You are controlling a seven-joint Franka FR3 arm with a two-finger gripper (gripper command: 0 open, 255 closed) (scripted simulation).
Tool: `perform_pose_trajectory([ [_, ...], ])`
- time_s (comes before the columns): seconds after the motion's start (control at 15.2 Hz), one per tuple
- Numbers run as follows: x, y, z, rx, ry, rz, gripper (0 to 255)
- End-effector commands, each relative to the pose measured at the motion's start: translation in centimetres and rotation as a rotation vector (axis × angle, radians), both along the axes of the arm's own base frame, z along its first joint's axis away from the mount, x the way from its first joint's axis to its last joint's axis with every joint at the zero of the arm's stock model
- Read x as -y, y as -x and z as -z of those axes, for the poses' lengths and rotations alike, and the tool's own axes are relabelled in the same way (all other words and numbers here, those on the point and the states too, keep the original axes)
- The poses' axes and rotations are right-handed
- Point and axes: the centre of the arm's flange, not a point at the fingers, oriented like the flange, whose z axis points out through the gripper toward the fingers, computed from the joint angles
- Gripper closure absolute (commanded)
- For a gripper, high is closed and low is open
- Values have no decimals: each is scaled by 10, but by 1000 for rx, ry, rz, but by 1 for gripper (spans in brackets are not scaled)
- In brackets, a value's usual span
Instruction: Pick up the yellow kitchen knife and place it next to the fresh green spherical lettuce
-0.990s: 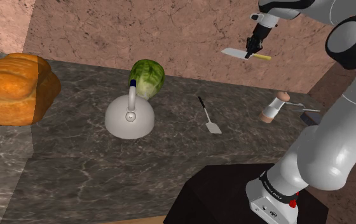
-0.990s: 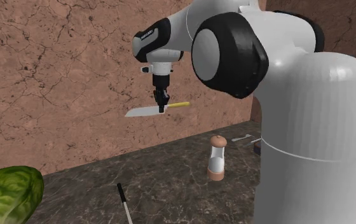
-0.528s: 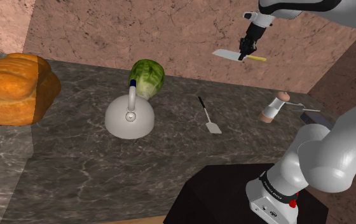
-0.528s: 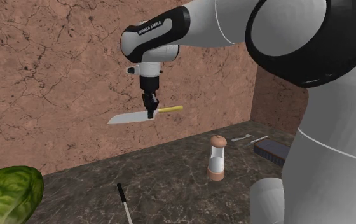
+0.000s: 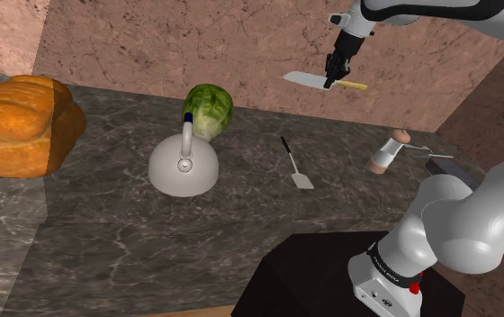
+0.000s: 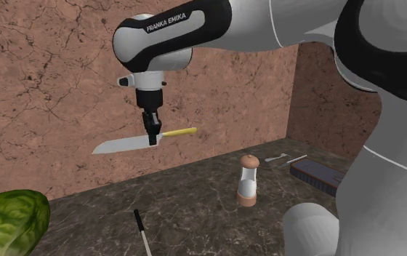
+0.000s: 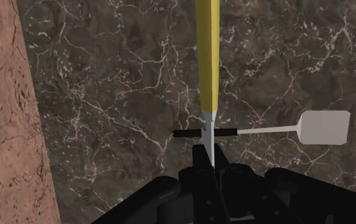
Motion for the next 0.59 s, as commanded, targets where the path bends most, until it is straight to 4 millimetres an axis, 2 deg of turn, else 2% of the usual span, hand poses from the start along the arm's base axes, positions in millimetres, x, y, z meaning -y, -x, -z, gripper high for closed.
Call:
perform_pose_trajectory([
  [0.0,-27,1,0,0,1,2,255],
  [0.53,-132,7,0,0,1,2,255],
])
